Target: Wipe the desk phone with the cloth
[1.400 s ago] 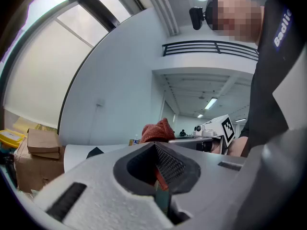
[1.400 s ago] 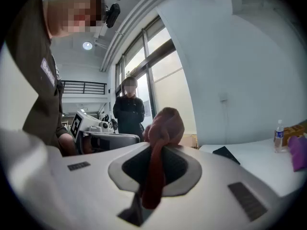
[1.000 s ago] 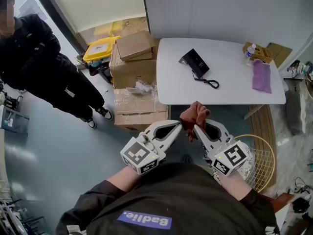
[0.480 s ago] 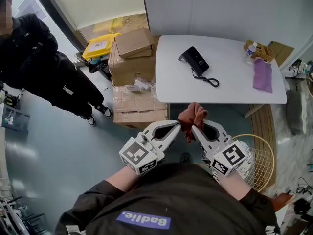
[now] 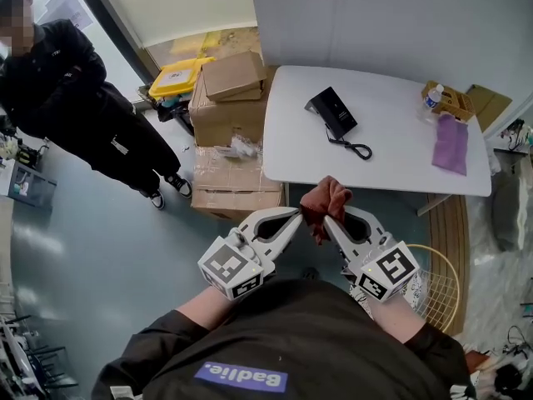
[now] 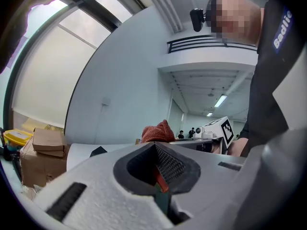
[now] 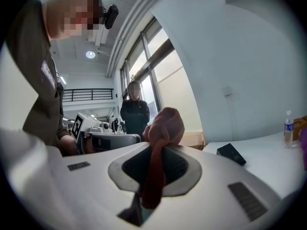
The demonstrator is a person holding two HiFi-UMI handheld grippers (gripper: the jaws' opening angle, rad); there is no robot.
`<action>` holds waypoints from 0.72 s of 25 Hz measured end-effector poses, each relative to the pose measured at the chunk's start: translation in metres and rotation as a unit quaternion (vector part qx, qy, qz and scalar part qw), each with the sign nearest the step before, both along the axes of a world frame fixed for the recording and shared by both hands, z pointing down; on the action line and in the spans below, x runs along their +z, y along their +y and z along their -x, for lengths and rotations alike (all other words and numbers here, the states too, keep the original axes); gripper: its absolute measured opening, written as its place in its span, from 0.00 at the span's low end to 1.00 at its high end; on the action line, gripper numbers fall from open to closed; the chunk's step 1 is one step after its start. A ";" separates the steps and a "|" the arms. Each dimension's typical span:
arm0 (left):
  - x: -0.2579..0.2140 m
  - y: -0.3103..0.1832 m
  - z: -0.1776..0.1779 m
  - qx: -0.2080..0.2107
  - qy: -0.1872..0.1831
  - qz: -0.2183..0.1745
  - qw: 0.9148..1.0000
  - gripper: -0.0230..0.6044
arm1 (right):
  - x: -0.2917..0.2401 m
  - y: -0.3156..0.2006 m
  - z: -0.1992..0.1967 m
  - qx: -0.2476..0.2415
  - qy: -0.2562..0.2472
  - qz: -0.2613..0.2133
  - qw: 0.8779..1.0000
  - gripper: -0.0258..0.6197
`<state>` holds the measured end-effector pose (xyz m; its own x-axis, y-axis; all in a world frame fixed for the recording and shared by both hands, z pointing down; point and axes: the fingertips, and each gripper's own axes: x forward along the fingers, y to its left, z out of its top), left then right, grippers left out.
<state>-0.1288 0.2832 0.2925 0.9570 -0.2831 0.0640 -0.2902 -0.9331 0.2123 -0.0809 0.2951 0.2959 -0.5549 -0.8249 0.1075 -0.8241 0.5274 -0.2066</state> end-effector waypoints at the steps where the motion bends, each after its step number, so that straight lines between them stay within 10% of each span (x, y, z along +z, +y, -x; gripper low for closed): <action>1: 0.000 0.000 -0.003 -0.004 -0.001 -0.001 1.000 0.06 | 0.000 0.000 -0.004 -0.005 -0.002 -0.002 1.000 0.12; 18: 0.011 -0.044 -0.044 -0.016 -0.001 -0.002 1.000 0.06 | 0.035 -0.031 -0.054 0.004 0.005 0.027 1.000 0.11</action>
<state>-0.0850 0.2393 0.3037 0.9476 -0.3132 0.0636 -0.3195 -0.9245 0.2079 -0.0265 0.2645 0.3305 -0.5477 -0.8216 0.1579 -0.8300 0.5097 -0.2267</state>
